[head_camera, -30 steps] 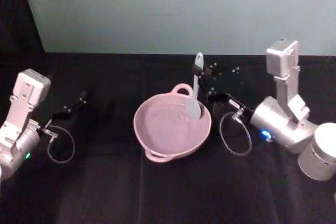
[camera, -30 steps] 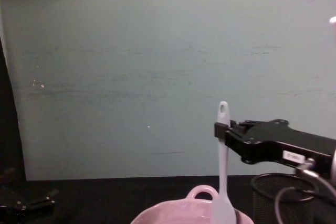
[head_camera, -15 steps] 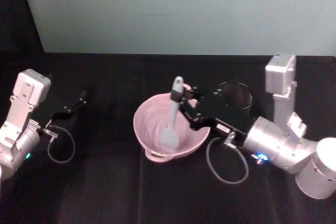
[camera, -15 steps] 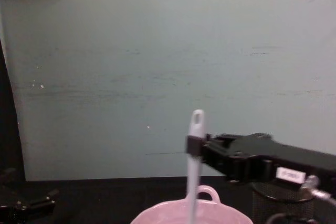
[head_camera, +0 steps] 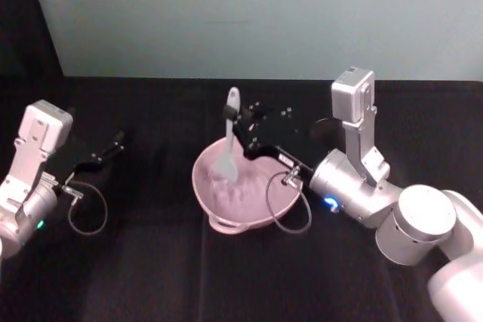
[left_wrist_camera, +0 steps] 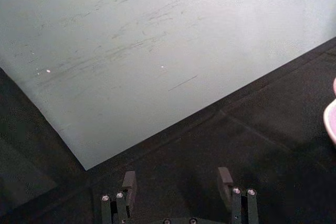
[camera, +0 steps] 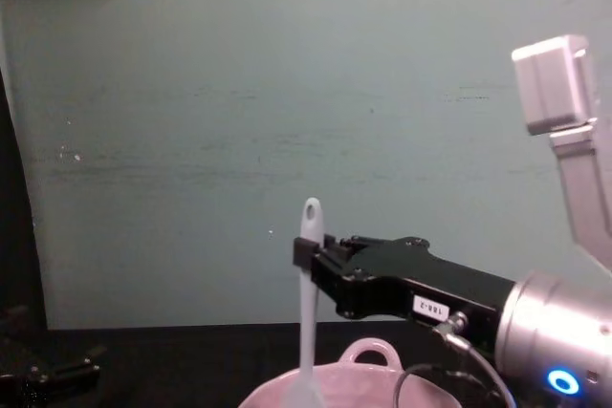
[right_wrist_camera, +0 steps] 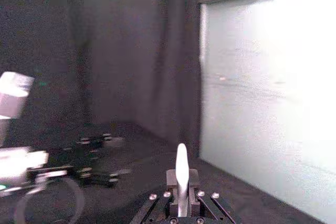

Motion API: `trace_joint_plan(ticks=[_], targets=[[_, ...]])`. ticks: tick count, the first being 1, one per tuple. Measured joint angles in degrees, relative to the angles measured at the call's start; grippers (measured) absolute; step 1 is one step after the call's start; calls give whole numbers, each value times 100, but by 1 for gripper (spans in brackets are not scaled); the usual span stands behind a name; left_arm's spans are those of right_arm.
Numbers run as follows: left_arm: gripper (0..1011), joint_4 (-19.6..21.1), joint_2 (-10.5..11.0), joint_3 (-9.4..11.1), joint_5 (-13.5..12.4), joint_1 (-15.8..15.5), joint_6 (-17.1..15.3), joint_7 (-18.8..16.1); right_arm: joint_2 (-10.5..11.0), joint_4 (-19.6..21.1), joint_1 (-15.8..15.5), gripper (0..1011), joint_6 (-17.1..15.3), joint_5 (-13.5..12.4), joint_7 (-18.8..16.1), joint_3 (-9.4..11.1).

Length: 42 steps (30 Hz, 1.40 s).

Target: Use the one hand to pick up the spoon and stir the clear water in the bowl.

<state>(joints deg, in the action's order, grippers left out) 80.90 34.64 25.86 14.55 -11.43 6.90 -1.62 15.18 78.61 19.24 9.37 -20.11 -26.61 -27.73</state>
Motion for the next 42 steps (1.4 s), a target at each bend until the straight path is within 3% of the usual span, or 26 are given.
trace_joint_plan(ticks=[7, 11, 15, 17, 21, 28, 35, 42], targets=[[1011, 0, 0, 0, 0, 0, 0, 0, -114, -282, 159, 114, 167, 490, 487, 157], [1011, 0, 0, 0, 0, 0, 0, 0, 67, -49, 97, 114, 44, 766, 658, 272], [1011, 0, 0, 0, 0, 0, 0, 0, 278, 321, -77, 114, -146, 823, 644, 393], [1011, 0, 0, 0, 0, 0, 0, 0, 364, 478, -166, 114, -238, 795, 580, 446], [1011, 0, 0, 0, 0, 0, 0, 0, 598, 936, -471, 114, -647, 417, 200, 578], [1011, 0, 0, 0, 0, 0, 0, 0, 779, 1292, -738, 114, -931, -97, -185, 543], [1011, 0, 0, 0, 0, 0, 0, 0, 725, 1311, -738, 114, -886, -265, -302, 340], [1011, 0, 0, 0, 0, 0, 0, 0, 468, 967, -533, 114, -551, -302, -293, 125]])
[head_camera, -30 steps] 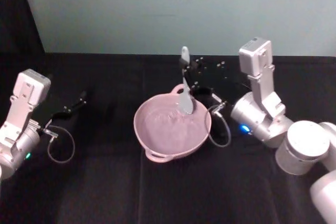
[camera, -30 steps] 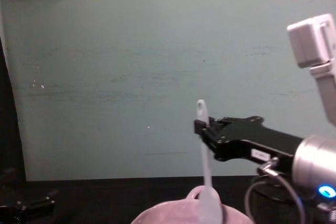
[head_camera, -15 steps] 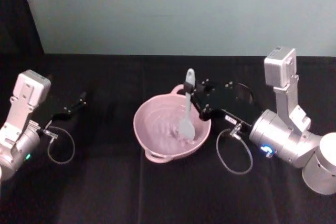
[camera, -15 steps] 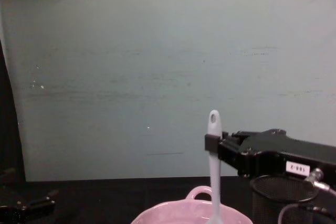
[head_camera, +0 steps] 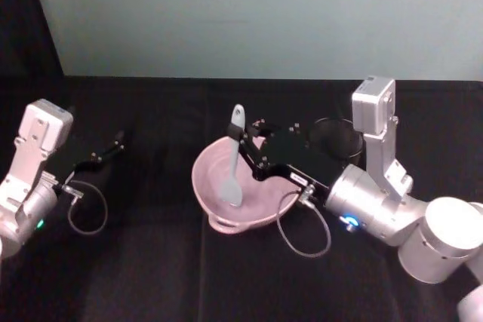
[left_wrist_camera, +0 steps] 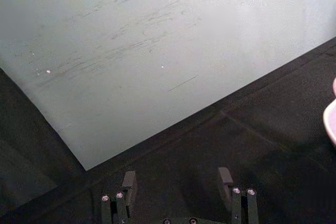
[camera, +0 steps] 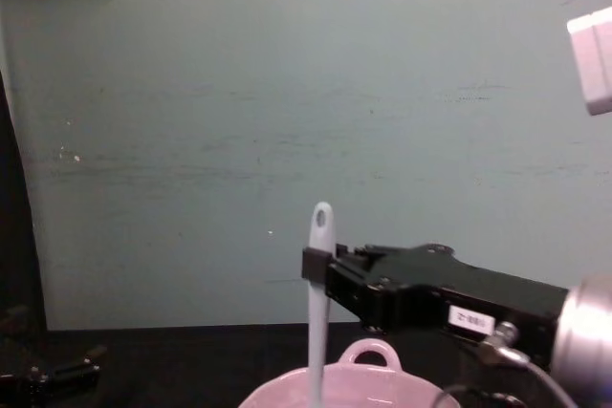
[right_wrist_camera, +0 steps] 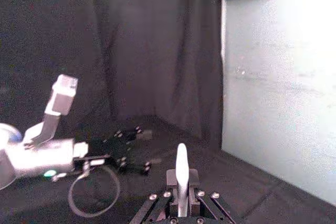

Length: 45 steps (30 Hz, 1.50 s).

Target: Use the one hand to pick up the spoon and stir the clear water in the bowl.

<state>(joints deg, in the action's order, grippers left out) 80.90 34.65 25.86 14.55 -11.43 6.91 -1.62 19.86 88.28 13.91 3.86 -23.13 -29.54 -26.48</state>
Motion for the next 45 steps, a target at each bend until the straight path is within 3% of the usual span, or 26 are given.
trace_joint_plan(ticks=[6, 13, 21, 24, 27, 29, 34, 35, 40, 45], targets=[[1011, 0, 0, 0, -1, 0, 0, 0, -302, -448, 181, 114, 468, 190, 282, 8], [1011, 0, 0, 0, 0, 0, 0, 0, -461, -679, 274, 114, 720, 537, 603, 122], [1011, 0, 0, 0, 0, 0, 0, 0, -489, -654, 299, 114, 545, 581, 729, 374], [1011, 0, 0, 0, 0, 0, 0, 0, -438, -438, 252, 114, 261, 370, 697, 522], [1011, 0, 0, 0, 0, 0, 0, 0, -294, 10, 185, 114, -246, -43, 611, 748], [1011, 0, 0, 0, 0, 0, 0, 0, -253, 113, 176, 114, -351, -131, 603, 797], [1011, 0, 0, 0, 0, 0, 0, 0, 16, 773, 154, 114, -1359, -951, 646, 1255], [1011, 0, 0, 0, 0, 0, 0, 0, 16, 773, 154, 114, -1359, -951, 646, 1255], [1011, 0, 0, 0, 0, 0, 0, 0, 221, 1008, 212, 114, -2030, -1515, 837, 1697], [1011, 0, 0, 0, 0, 0, 0, 0, 501, 925, 270, 114, -2298, -1780, 882, 1964]])
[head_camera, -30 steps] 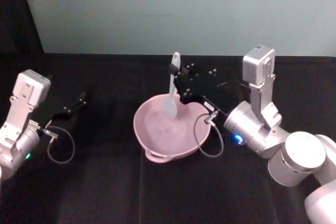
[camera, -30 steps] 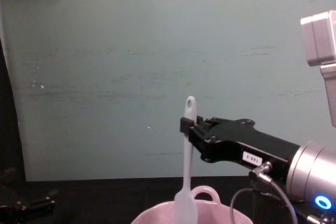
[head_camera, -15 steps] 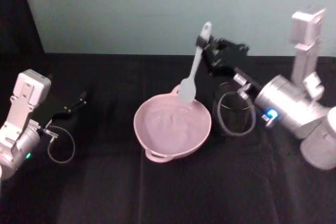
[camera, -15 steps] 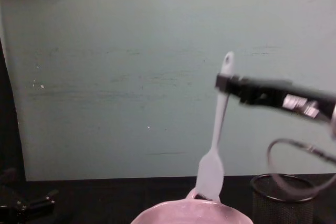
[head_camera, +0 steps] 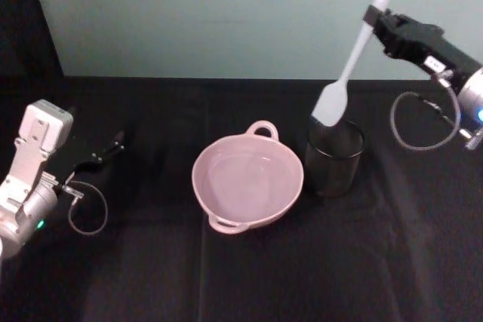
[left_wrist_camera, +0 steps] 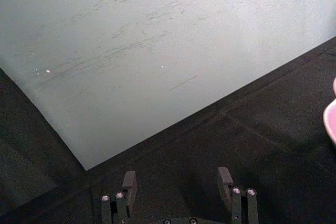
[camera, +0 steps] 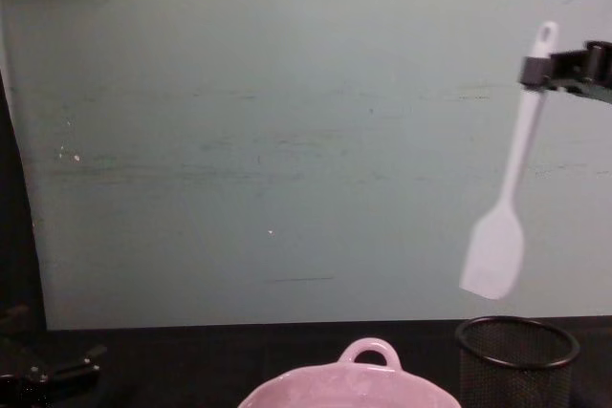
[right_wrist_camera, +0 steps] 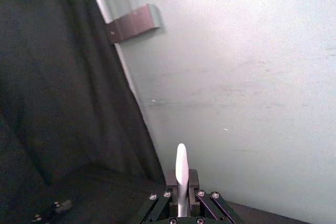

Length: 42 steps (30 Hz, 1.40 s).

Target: Use the one hand to pick up the spoon and stir the clear water in the bowl.

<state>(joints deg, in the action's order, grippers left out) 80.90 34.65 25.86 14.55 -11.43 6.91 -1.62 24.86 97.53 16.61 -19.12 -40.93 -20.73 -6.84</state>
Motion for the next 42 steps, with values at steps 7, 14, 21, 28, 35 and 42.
trace_joint_plan(ticks=[7, 14, 21, 28, 35, 42], targets=[[1011, 0, 0, 0, 0, 0, 0, 0, 195, -423, 92, 114, 42, -101, -140, -14], [1011, 0, 0, 0, 0, 0, 0, 0, 196, -843, 184, 114, 142, -147, -214, -203], [1011, 0, 0, 0, 0, 0, 0, 0, 152, -1114, 149, 114, 219, -286, -248, -328], [1011, 0, 0, 0, 0, 0, 0, 0, 144, -1337, 97, 114, 319, -407, -275, -411], [1011, 0, 0, 0, 0, 0, 0, 0, 172, -1512, 97, 114, 328, -542, -274, -475], [1011, 0, 0, 0, 0, 0, 0, 0, 217, -1661, 120, 114, 351, -636, -304, -563]])
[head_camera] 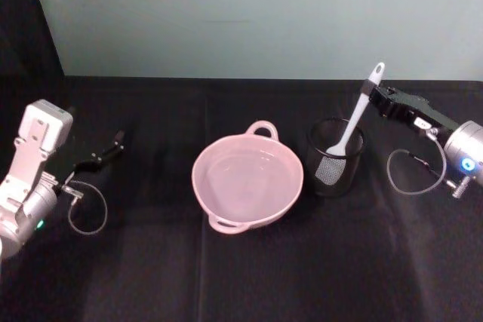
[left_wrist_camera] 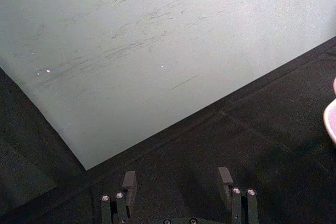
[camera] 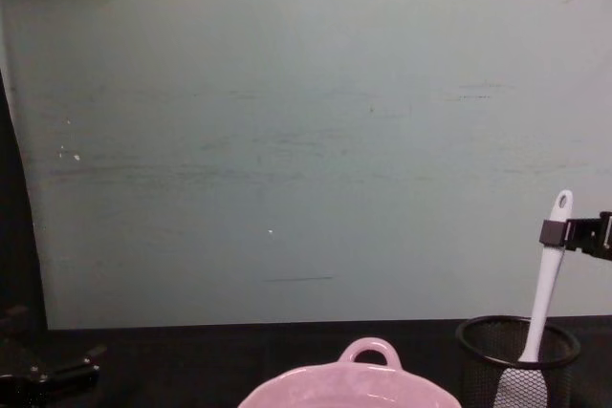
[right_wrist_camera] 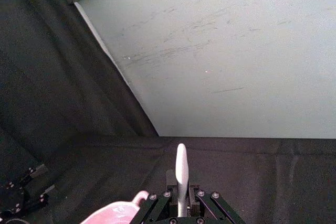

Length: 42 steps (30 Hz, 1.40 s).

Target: Use the one hand to pick up the spoon and stir the clear water in the bowl.

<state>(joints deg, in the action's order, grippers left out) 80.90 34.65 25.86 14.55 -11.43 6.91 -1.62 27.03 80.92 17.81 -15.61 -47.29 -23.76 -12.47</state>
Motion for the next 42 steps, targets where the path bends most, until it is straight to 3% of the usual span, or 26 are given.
trace_joint_plan(ticks=[18, 33, 35, 36, 42], targets=[[1011, 0, 0, 0, 0, 0, 0, 0, 33, -169, 71, 138, 33, -104, -4, -95], [1011, 0, 0, 0, 0, 0, 0, 0, 33, -150, 64, 656, 29, -85, -2, -85], [1011, 0, 0, 0, 0, 0, 0, 0, 33, -148, 63, 686, 28, -84, -2, -84], [1011, 0, 0, 0, 0, 0, 0, 0, 33, -147, 63, 754, 28, -83, -2, -84], [1011, 0, 0, 0, 0, 0, 0, 0, 33, -144, 63, 899, 29, -79, -2, -84]])
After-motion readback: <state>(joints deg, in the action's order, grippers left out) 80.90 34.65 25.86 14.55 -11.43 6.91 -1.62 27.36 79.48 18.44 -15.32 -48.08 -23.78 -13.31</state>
